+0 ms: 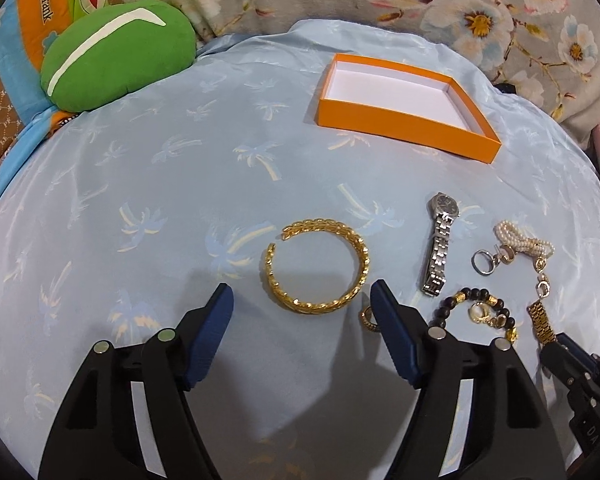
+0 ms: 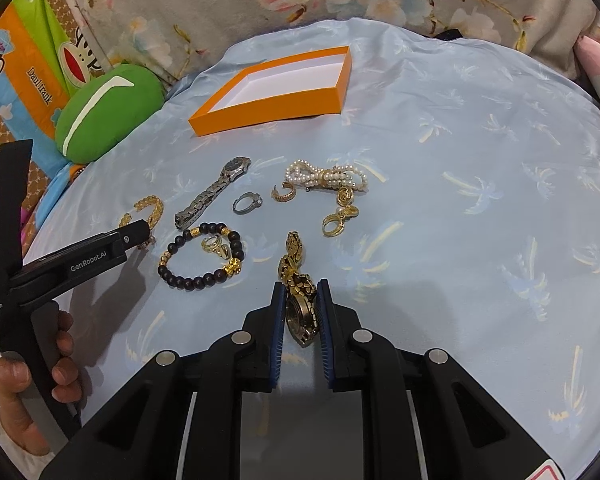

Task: Organize jewelry
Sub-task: 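Grasp the gold chain cuff bracelet with the left tool while the right tool holds the gold watch, then carry bracelet and watch into the orange box and open both tools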

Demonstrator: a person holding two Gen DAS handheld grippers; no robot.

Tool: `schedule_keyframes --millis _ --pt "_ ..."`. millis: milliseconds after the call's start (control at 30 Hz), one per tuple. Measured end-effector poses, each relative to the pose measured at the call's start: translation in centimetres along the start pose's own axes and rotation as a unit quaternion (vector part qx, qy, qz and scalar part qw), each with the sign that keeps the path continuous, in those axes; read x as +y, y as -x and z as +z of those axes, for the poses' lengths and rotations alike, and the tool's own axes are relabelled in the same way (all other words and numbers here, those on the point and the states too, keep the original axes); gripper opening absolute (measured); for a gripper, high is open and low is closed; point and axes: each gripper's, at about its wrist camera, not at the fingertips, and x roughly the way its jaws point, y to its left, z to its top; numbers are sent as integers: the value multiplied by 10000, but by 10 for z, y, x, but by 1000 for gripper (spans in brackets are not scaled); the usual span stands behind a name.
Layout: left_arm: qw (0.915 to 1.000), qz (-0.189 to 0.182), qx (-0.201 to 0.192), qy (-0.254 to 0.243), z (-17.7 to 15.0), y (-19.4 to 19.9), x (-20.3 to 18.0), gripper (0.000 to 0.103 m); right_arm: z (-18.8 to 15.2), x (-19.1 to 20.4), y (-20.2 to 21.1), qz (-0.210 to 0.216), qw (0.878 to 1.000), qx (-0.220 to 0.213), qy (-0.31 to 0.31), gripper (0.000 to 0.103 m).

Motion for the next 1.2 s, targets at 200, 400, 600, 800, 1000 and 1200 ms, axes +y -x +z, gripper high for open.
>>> schedule_keyframes --millis 200,400,600,800,1000,1200 --pt "9997 228 32 -60 6 -8 -10 75 0 0 0 2 10000 2 -3 15" --pt "9998 203 -62 -65 8 -6 -9 54 0 0 0 4 10000 -1 -4 15" --pt "9999 -15 -147 42 6 5 -2 53 -1 1 5 21 9999 -156 -35 13" --pt "9992 -107 -385 -55 12 31 3 53 6 7 16 148 9994 -321 -14 13" --pt "9979 -257 -563 -199 36 43 1 53 41 14 27 242 9979 -592 134 13" --pt "9955 -333 -766 -459 82 34 -14 53 104 17 19 239 9956 -853 292 13"
